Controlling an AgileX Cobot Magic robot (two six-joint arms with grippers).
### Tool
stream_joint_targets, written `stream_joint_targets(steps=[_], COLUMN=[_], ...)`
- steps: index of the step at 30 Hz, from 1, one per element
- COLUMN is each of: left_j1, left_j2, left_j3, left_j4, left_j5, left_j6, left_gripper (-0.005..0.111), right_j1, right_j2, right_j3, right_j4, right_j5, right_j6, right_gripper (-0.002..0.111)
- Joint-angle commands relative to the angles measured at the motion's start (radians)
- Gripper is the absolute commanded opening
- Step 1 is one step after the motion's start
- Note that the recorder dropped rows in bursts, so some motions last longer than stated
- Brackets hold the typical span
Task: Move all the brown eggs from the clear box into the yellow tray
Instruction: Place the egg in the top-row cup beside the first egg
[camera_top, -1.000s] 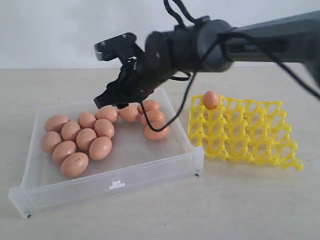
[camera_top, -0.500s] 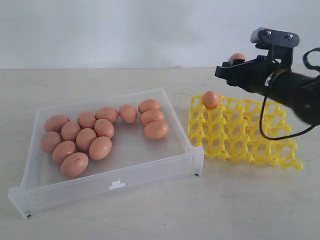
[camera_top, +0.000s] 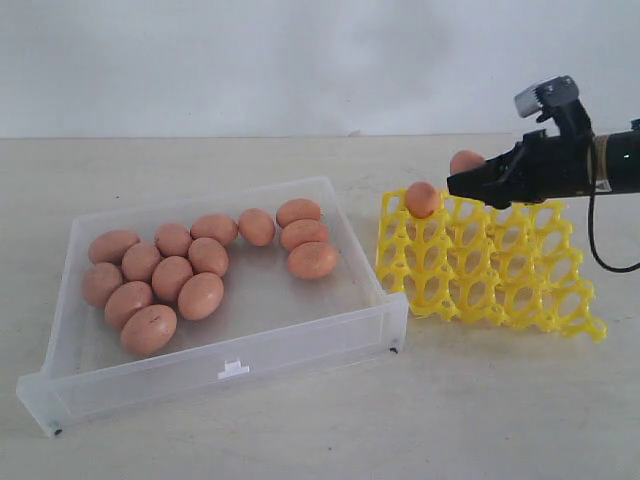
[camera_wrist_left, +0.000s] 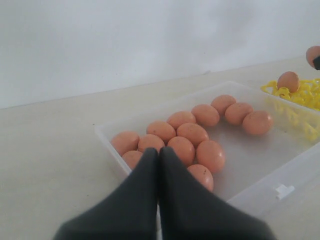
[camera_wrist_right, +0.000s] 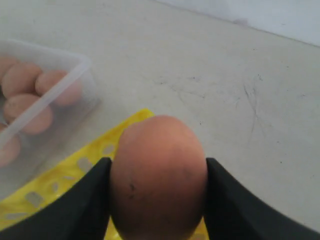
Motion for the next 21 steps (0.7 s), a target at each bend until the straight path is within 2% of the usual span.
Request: stream_joint_targets(steps=[1,8,12,15,21], left_j1=[-0.001,-0.001,-0.001,-0.001,-0.001], left_j2=[-0.003,-0.003,-0.003,-0.003,-0.003], left_j3=[-0.003,-0.003,-0.003,-0.003,-0.003], left_j4=[0.0,0.0,0.0,0.0,0.0], left_j5=[-0.005,-0.005,-0.005,-0.005,-0.005], left_j6=[0.001,0.001,0.001,0.001,0.001], left_gripper=[-0.004,-0.004,-0.004,-0.004,-0.004], right_j1=[0.033,0.037,0.037,0.037,0.037], right_j2=[0.013,0.05,0.051,0.051,0.051], right_j3=[-0.005,-0.005,-0.005,-0.005,-0.005], right_j4=[0.026,0.202,0.2,0.176,0.164], right_j5=[0.048,0.111,0.095,0.083,0.079], right_j6=[-0.103,-0.206,-0.206,-0.206,-0.184], right_gripper=[0.0,0.0,0.001,0.012,0.049])
